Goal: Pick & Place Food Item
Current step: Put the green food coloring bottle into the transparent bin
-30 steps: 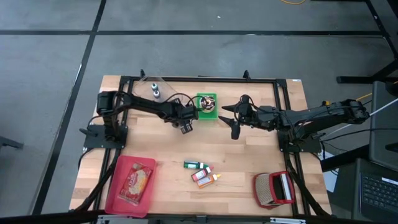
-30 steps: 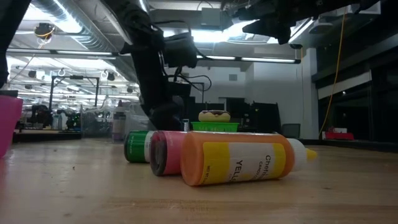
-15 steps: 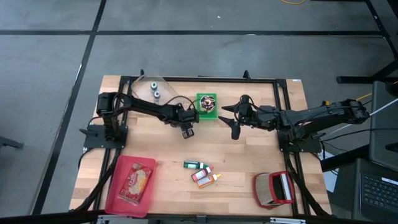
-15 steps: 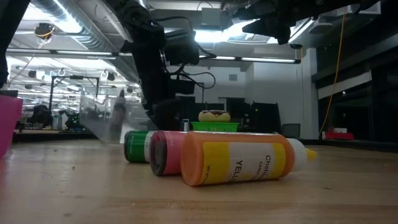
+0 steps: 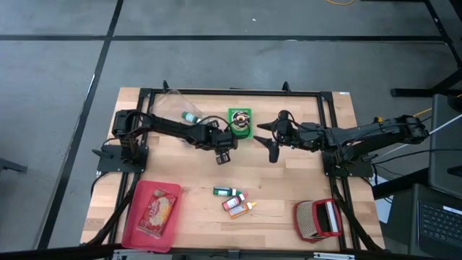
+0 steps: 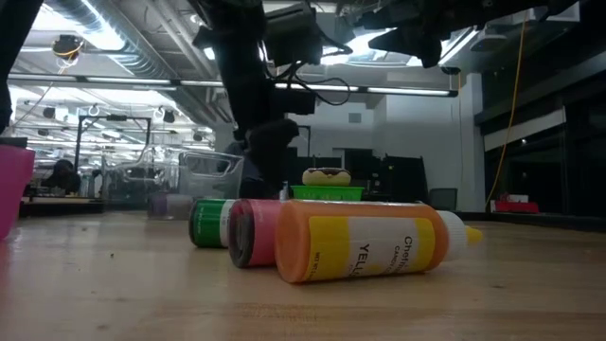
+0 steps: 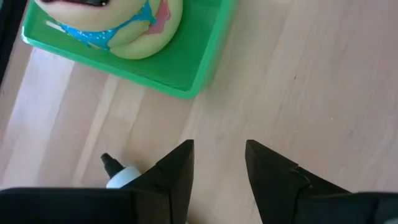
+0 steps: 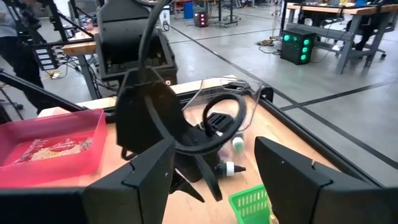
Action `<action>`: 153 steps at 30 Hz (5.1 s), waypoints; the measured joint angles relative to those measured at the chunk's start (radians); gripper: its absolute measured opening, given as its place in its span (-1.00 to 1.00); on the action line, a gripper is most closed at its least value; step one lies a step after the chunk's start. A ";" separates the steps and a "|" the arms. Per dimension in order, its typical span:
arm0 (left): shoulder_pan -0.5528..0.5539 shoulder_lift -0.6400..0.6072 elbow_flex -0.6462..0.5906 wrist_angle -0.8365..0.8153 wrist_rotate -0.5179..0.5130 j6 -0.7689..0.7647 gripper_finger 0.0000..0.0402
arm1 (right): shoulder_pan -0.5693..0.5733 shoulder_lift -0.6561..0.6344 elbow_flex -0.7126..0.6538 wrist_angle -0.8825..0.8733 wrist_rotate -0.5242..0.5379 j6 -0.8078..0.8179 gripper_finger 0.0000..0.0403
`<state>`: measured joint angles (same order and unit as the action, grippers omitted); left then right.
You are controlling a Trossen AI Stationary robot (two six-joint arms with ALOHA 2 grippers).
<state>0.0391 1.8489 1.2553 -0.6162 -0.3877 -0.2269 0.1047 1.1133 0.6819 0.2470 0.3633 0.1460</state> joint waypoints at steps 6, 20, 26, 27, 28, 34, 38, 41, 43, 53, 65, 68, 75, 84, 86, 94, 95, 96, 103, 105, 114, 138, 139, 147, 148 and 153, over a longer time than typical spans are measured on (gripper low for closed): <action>-0.008 0.000 0.014 0.001 0.001 0.010 -0.31 | 0.000 0.000 0.000 0.000 -0.016 0.002 0.12; -0.038 -0.009 0.014 -0.211 0.015 -0.117 -0.31 | 0.000 0.000 0.000 0.000 -0.017 0.002 0.12; -0.142 -0.026 0.014 -0.171 0.131 0.027 -0.31 | 0.000 0.000 0.000 -0.001 -0.034 0.002 0.12; -0.161 -0.032 0.014 -0.159 0.155 0.061 -0.31 | 0.000 0.000 0.000 -0.001 -0.041 0.002 0.12; -0.180 -0.037 0.014 -0.155 0.187 0.091 -0.31 | 0.000 0.000 0.000 -0.001 -0.042 0.002 0.12; -0.283 -0.058 0.014 -0.021 0.363 0.116 -0.31 | 0.000 0.000 0.000 0.000 -0.043 0.003 0.12; -0.324 -0.057 0.014 0.063 0.425 0.086 -0.30 | 0.002 0.000 0.000 0.000 -0.042 0.007 0.12; -0.337 -0.057 0.014 0.067 0.431 0.047 -0.25 | 0.002 0.000 0.000 0.004 -0.043 0.025 0.12; -0.340 -0.057 0.014 0.063 0.407 0.028 -0.19 | 0.002 0.000 0.000 0.003 -0.043 0.027 0.12; -0.341 -0.057 0.012 0.067 0.345 -0.021 0.13 | 0.002 0.000 0.000 0.003 -0.069 0.029 0.12; -0.358 0.035 0.011 0.080 0.337 -0.028 0.12 | 0.003 0.000 0.000 0.000 -0.069 0.029 0.12; -0.357 0.054 0.011 0.097 0.326 -0.026 0.13 | 0.005 0.000 0.000 0.000 -0.069 0.029 0.12; -0.356 0.116 0.011 0.133 0.328 -0.038 0.13 | 0.021 0.000 0.000 0.000 -0.069 0.029 0.12; -0.365 0.132 0.012 0.134 0.246 -0.010 -0.13 | 0.022 0.000 0.000 0.000 -0.068 0.029 0.12; -0.364 0.128 0.011 0.133 0.199 -0.006 -0.29 | 0.022 0.000 0.000 0.000 -0.068 0.029 0.12; -0.345 0.040 0.011 0.081 0.118 0.012 -0.58 | 0.023 0.000 0.000 0.007 -0.065 0.029 0.12; -0.344 0.020 0.011 0.064 0.107 0.013 -0.58 | 0.023 0.000 0.000 0.008 -0.066 0.029 0.12; -0.342 -0.001 0.011 0.045 0.093 0.014 -0.58 | 0.023 0.000 0.000 0.008 -0.066 0.029 0.12; -0.330 -0.194 0.011 -0.204 -0.078 0.001 -0.56 | 0.023 0.000 0.000 0.008 -0.066 0.026 0.12; -0.315 -0.265 0.011 -0.276 -0.132 -0.017 -0.56 | 0.023 0.000 0.000 0.010 -0.066 0.026 0.12; -0.163 -0.613 0.011 -0.422 -0.299 -0.002 -0.56 | 0.023 0.000 0.000 0.015 -0.068 0.028 0.12; 0.428 -1.096 -0.849 0.631 0.366 0.300 -0.56 | 0.024 0.000 0.001 0.043 -0.012 -0.051 0.12; 0.434 -1.096 -0.861 0.656 0.368 0.301 -0.56 | 0.024 0.000 0.001 0.042 -0.012 -0.059 0.12; 0.477 -1.094 -0.917 0.734 0.399 0.316 -0.56 | 0.031 -0.008 -0.045 0.069 -0.053 -0.211 0.12; 0.480 -1.094 -0.927 0.752 0.392 0.317 -0.56 | 0.031 -0.013 -0.076 0.112 -0.059 -0.230 0.12; 0.494 -1.094 -0.993 0.830 0.385 0.314 -0.56 | 0.030 -0.069 -0.311 0.462 -0.121 -0.309 0.12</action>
<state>0.5331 0.7547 0.2620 0.2141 -0.0025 0.0876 0.1349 1.0447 0.3708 0.7088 0.2421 -0.1628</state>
